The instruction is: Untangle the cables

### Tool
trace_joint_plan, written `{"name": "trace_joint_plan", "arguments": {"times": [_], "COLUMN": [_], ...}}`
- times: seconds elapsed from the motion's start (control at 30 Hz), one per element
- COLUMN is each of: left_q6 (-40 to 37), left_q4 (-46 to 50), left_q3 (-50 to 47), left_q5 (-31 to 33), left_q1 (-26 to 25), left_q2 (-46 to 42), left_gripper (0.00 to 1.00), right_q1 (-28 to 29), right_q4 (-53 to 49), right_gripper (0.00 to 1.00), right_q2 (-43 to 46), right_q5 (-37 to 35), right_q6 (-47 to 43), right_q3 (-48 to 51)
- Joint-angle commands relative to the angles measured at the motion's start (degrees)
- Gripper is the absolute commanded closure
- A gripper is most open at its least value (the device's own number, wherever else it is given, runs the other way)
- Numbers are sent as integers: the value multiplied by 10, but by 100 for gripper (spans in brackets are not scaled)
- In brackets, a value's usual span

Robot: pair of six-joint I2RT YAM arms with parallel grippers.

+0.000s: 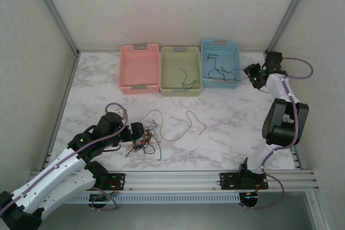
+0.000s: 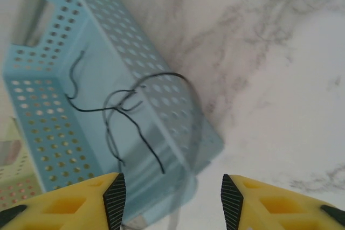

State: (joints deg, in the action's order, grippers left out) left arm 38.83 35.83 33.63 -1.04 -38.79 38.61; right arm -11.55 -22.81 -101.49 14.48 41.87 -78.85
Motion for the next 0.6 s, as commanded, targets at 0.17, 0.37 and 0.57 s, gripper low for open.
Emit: {"name": "trace_joint_plan", "arguments": {"times": [0.17, 0.37, 0.57], "left_q6": [-8, -8, -9], "left_q4": [9, 11, 11], "left_q3": [18, 19, 21], "left_q5": [8, 8, 6], "left_q1": [5, 4, 4], "left_q2": [0, -4, -2], "left_gripper": [13, 12, 12], "right_q1": [-4, -4, -8], "right_q4": [21, -13, -18], "right_gripper": [52, 40, 43], "right_q2": [59, 50, -12], "right_q5": [33, -8, -7], "right_q6": [13, -8, -14], "right_q3": [22, 17, -12]}}
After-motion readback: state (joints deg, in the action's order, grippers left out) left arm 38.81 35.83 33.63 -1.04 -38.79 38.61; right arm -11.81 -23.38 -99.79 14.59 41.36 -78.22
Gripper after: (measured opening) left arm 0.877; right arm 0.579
